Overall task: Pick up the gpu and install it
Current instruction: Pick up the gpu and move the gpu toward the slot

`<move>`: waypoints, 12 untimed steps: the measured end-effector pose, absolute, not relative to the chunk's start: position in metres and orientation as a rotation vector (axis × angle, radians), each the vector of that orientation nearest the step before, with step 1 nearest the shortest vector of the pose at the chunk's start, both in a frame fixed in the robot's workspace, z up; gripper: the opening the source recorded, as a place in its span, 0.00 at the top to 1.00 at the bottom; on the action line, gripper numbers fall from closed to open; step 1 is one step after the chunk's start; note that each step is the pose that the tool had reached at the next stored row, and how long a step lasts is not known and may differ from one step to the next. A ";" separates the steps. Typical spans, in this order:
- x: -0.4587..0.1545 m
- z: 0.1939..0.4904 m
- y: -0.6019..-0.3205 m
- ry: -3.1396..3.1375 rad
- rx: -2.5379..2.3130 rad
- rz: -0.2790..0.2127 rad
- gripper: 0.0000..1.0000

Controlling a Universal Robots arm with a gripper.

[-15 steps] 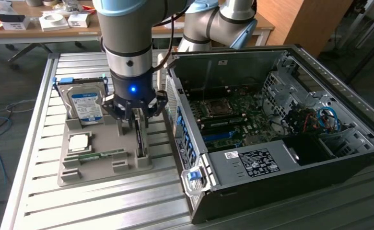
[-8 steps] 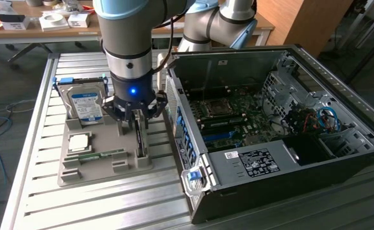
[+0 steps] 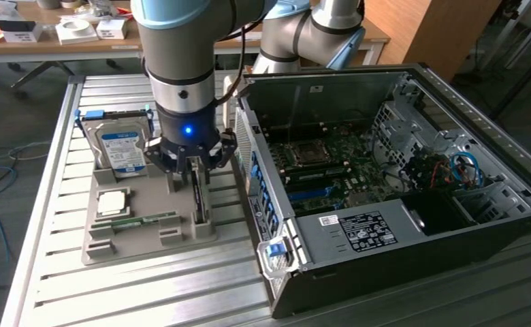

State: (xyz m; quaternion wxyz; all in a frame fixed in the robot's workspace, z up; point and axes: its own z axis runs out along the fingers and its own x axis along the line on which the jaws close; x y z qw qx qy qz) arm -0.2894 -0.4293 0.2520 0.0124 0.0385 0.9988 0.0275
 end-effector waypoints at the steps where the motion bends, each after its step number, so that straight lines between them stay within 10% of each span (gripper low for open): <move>1: -0.289 0.251 -0.429 3.113 0.120 0.086 0.57; 12: -0.289 0.245 -0.429 3.113 0.120 0.086 0.57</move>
